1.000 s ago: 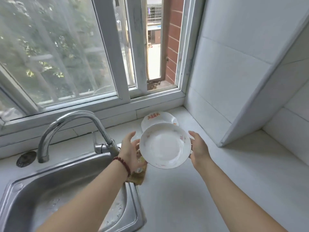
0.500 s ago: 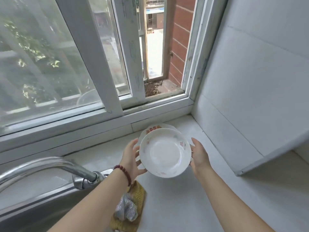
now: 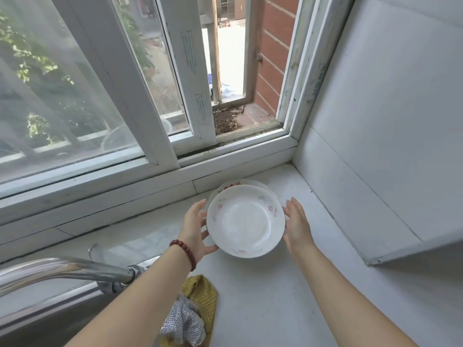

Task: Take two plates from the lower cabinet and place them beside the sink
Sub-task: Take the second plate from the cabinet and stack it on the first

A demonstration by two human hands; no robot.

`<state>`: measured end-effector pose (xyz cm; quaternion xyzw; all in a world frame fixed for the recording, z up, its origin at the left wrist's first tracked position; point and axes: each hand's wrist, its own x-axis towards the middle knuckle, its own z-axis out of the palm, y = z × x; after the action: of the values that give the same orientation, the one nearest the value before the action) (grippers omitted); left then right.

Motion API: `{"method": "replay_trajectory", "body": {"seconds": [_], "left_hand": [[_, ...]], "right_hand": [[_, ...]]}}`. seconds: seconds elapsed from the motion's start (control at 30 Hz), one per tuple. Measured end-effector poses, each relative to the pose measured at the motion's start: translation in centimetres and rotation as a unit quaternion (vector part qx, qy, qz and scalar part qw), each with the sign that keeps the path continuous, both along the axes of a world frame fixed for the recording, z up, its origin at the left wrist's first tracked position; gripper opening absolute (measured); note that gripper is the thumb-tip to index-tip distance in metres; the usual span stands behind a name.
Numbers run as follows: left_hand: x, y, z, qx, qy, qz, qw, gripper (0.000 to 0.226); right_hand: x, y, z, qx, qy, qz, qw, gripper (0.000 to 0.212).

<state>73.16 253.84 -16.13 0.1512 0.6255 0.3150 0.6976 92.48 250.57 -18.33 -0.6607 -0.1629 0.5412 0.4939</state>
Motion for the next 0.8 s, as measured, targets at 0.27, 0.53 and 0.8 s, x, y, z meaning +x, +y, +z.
{"method": "replay_trajectory", "body": {"seconds": [0.27,0.53,0.8], "left_hand": [[-0.1,0.3,-0.4,-0.008,0.012,-0.011,1.0,0.033],[-0.1,0.5,-0.4,0.006,0.019,-0.013,1.0,0.03],[-0.5,1.0,-1.1,-0.001,0.009,-0.016,1.0,0.069]], "right_hand": [[0.1,0.6,-0.7,0.003,-0.015,0.004,1.0,0.057],[-0.2,0.8,-1.1,0.0,-0.047,0.017,0.999,0.055],[-0.1,0.9,-1.3,0.001,-0.064,0.02,0.998,0.053]]}}
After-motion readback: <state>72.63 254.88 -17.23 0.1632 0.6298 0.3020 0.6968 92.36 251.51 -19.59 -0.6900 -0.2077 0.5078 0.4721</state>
